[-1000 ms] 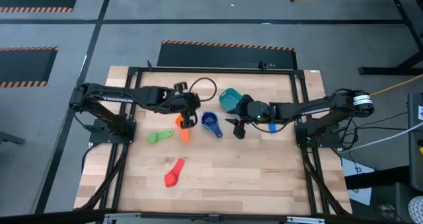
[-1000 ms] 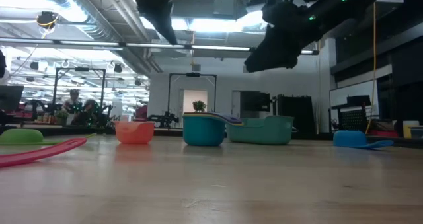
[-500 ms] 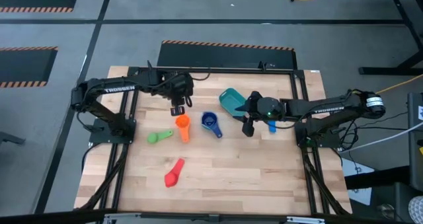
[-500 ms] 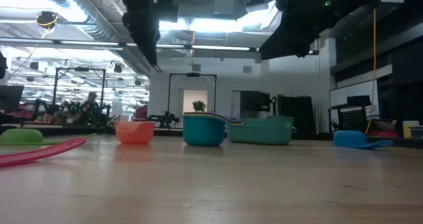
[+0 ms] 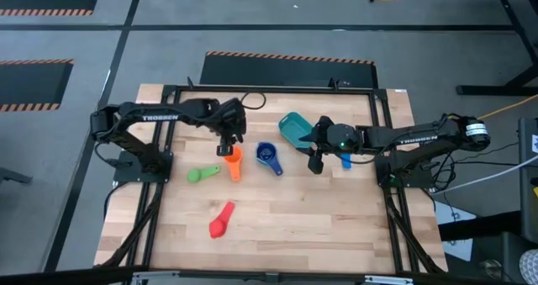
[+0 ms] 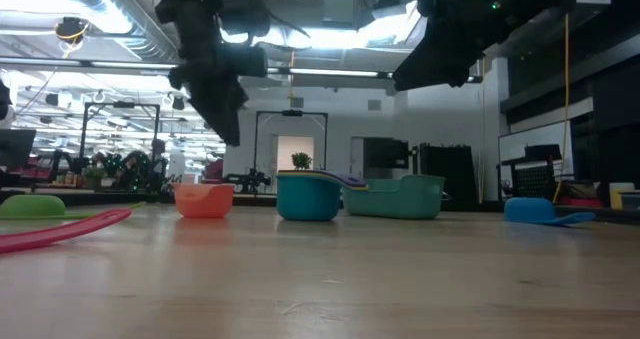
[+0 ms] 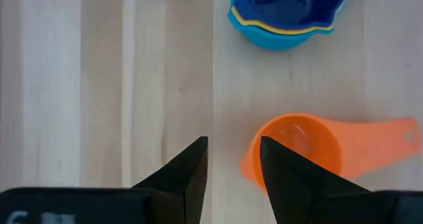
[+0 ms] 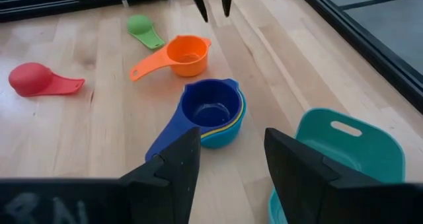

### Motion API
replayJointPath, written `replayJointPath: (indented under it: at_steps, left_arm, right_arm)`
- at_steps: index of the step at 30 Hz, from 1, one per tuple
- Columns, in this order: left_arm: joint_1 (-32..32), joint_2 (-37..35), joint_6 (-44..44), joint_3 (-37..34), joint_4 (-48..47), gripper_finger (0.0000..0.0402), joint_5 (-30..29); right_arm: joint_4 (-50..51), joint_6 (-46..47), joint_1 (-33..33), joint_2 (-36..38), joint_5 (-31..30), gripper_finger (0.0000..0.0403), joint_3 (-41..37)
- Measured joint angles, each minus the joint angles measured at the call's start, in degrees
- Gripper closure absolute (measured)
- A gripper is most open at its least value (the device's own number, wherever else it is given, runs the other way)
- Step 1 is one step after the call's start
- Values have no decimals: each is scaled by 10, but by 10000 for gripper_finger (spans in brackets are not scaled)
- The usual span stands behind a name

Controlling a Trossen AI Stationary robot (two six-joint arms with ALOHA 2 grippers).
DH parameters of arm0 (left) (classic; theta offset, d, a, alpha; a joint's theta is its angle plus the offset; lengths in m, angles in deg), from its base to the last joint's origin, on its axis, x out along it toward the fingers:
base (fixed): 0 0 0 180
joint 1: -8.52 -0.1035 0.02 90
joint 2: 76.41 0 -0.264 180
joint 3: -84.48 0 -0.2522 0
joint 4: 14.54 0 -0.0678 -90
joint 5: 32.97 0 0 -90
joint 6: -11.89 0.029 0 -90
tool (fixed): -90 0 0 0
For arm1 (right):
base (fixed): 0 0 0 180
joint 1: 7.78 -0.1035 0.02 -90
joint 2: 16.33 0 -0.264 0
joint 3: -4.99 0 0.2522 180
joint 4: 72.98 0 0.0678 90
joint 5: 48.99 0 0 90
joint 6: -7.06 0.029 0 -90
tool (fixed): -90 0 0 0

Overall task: Nest measuring cups in basket
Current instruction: Stack the orange measuring cup on top of the dark blue measuring cup

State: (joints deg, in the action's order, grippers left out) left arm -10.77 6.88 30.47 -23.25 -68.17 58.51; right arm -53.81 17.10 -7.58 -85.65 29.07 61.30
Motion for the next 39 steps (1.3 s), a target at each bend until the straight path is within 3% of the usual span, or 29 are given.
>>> replayJointPath:
  at_steps: [12,39]
  left_arm:
    - [0,0,0,-81,110,273,42]
    - [0,0,0,-165,206,273,46]
  right_arm:
    - [0,2,0,0,0,228,0]
    - [0,2,0,0,0,228,0]
